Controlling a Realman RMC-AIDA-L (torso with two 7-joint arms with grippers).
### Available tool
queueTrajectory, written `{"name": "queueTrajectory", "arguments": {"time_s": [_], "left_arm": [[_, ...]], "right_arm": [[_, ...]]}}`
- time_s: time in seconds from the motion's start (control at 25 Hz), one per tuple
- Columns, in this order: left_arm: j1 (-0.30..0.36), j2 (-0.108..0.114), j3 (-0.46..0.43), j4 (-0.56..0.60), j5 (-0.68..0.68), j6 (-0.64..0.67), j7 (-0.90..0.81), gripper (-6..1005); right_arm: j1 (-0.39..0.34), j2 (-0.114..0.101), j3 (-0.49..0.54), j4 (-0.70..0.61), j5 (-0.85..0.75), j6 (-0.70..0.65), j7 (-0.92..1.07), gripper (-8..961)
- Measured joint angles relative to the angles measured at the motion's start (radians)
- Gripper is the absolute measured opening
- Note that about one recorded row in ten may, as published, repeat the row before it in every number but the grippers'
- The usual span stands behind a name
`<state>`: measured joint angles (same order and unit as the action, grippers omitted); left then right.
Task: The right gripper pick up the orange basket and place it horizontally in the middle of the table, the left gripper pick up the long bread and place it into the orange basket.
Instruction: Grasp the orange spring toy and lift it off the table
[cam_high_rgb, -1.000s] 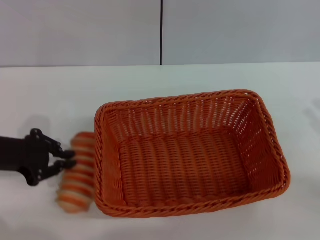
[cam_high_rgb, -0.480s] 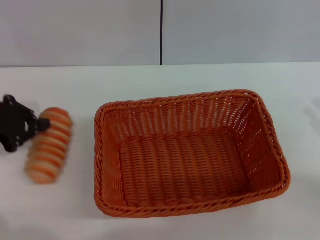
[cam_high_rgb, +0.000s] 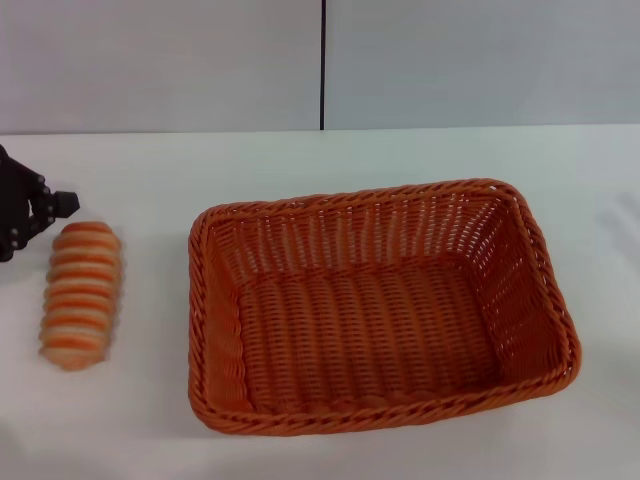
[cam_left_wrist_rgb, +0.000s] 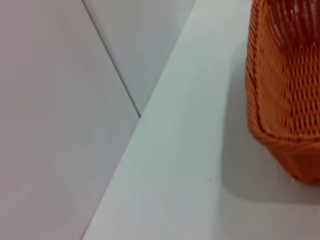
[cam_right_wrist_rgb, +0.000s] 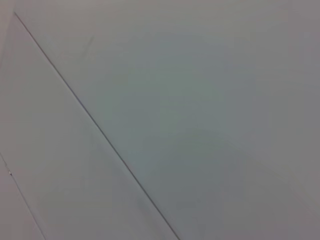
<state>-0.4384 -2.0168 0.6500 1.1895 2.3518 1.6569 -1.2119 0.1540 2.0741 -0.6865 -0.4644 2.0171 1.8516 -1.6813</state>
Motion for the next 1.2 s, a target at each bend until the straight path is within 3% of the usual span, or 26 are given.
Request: {"name": "queueTrajectory", "arguments": {"time_s": [0.24,0.4,0.56,0.8,1.2], "left_arm": [[-0.033,-0.029,0.062,0.005,0.2,-0.022,-0.006,39],[-0.035,-0.046,0.136,0.034,0.252,-0.03,-0.032,71],[-0.031,-0.048,0.189,0.062,0.246,-0.054,-0.044,104],[-0.03,-0.049,0.244,0.063,0.259,-0.093,-0.044,290],[-0.039,-0.049,0.279,0.059,0.309,-0.112,-0.042,290]], "right_arm": [[0.002,0.001,0.002,0.015,-0.002,0.0,-0.005,665],[0.003,0.0,0.0,0.015,-0.002,0.0,-0.014,665],[0.004,0.001,-0.002,0.015,-0.004,-0.001,-0.015,665],[0.0,0.001,-0.002,0.021,-0.005,-0.001,-0.023,665],[0.006,-0.001,-0.002,0.036,-0.005,0.0,-0.029,666]]}}
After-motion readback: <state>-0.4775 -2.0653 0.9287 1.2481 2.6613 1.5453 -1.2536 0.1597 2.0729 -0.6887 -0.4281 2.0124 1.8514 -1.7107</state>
